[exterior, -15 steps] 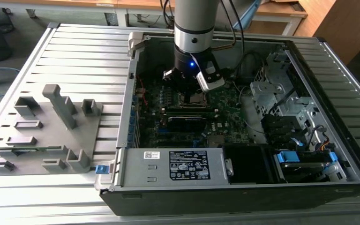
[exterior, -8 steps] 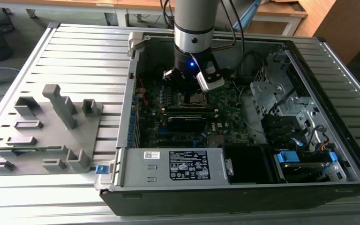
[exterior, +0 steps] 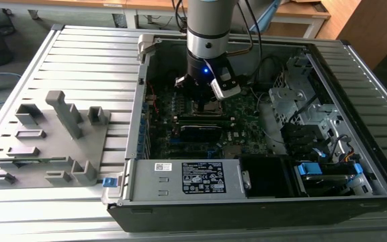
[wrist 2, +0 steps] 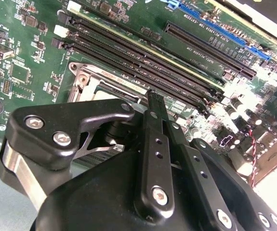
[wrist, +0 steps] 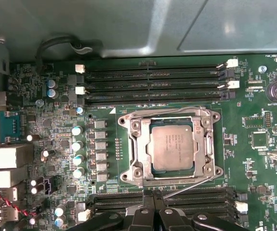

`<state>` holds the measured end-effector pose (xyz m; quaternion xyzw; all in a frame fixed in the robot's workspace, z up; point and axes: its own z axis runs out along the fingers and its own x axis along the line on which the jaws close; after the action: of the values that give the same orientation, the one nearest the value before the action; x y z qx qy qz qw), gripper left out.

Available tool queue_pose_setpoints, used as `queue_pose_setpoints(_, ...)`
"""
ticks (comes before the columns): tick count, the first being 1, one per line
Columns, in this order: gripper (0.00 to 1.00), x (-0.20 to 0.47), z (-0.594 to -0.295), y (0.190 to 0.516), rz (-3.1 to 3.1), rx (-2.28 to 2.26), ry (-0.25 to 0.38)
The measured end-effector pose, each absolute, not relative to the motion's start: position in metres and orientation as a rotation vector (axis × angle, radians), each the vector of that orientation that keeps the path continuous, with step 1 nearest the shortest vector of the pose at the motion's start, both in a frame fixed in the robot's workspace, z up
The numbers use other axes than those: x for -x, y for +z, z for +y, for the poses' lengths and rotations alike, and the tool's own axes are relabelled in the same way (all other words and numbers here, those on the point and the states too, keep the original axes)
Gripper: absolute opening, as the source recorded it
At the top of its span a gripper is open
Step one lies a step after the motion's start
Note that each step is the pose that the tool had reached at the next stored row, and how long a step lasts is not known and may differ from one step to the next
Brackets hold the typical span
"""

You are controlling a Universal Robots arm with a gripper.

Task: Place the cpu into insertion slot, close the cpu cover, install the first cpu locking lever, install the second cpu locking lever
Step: 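Install the second cpu locking lever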

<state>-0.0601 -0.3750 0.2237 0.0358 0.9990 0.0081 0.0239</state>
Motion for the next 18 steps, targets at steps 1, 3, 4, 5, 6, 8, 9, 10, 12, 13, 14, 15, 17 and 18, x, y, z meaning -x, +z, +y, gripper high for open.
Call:
queue_pose_setpoints(1, 0.1, 0.0602, -0.375, 0.2229, 3.092, -0.111, 0.025)
queue_pose_setpoints(3, 0.1, 0.0602, -0.375, 0.222, 3.092, -0.111, 0.025)
queue_pose_setpoints(4, 0.1, 0.0602, -0.375, 0.2219, 3.092, -0.111, 0.025)
queue_pose_setpoints(5, 0.1, 0.0602, -0.375, 0.2219, 3.092, -0.111, 0.025)
queue_pose_setpoints(6, 0.1, 0.0602, -0.375, 0.2217, 3.092, -0.111, 0.025)
queue_pose_setpoints(8, 0.1, 0.0602, -0.375, 0.2211, 3.092, -0.111, 0.025)
queue_pose_setpoints(9, 0.1, 0.0602, -0.375, 0.2209, 3.092, -0.111, 0.025)
queue_pose_setpoints(10, 0.1, 0.0602, -0.375, 0.2207, 3.092, -0.111, 0.025)
queue_pose_setpoints(12, 0.1, 0.0602, -0.375, 0.2198, 3.092, -0.111, 0.025)
queue_pose_setpoints(13, 0.1, 0.0602, -0.375, 0.2196, 3.092, -0.111, 0.025)
queue_pose_setpoints(14, 0.1, 0.0602, -0.375, 0.2195, 3.092, -0.111, 0.025)
queue_pose_setpoints(15, 0.1, 0.0603, -0.375, 0.2194, 3.092, -0.111, 0.025)
queue_pose_setpoints(17, 0.1, 0.0602, -0.375, 0.2187, 3.092, -0.111, 0.026)
queue_pose_setpoints(18, 0.1, 0.0602, -0.375, 0.2183, 3.092, -0.111, 0.025)
